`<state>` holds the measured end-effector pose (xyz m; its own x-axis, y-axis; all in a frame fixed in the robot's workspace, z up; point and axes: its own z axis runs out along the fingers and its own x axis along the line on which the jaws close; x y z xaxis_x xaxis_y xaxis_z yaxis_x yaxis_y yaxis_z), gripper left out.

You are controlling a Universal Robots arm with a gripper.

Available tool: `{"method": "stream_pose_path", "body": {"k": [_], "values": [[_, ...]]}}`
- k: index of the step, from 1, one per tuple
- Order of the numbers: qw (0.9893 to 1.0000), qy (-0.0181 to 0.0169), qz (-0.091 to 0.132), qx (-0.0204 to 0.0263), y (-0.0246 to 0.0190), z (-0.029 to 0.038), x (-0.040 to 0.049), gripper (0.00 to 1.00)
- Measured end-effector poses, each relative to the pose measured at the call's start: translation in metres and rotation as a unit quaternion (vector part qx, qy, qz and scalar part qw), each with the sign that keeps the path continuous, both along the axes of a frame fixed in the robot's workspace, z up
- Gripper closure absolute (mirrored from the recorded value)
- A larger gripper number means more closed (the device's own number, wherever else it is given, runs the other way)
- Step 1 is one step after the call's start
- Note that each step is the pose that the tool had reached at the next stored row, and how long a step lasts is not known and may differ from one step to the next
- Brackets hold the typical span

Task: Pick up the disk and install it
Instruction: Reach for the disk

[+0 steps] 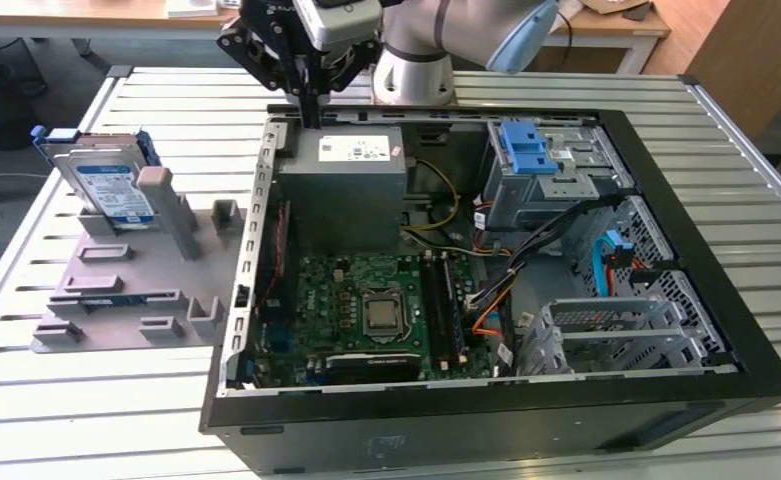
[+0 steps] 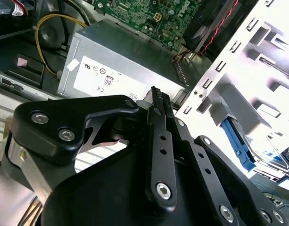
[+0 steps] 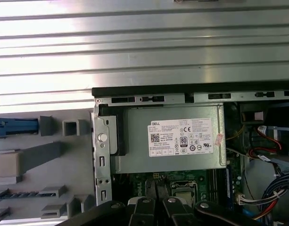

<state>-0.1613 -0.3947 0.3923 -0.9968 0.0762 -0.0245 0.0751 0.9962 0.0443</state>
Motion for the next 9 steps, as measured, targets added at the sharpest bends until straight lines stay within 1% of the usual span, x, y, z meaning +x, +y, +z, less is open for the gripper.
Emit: {"method": "stream_pose_path", "body": {"k": [9], "values": [[1.0000,0.0000,0.000,0.0000,0.0030,-0.0004,-0.0076,0.85]]}}
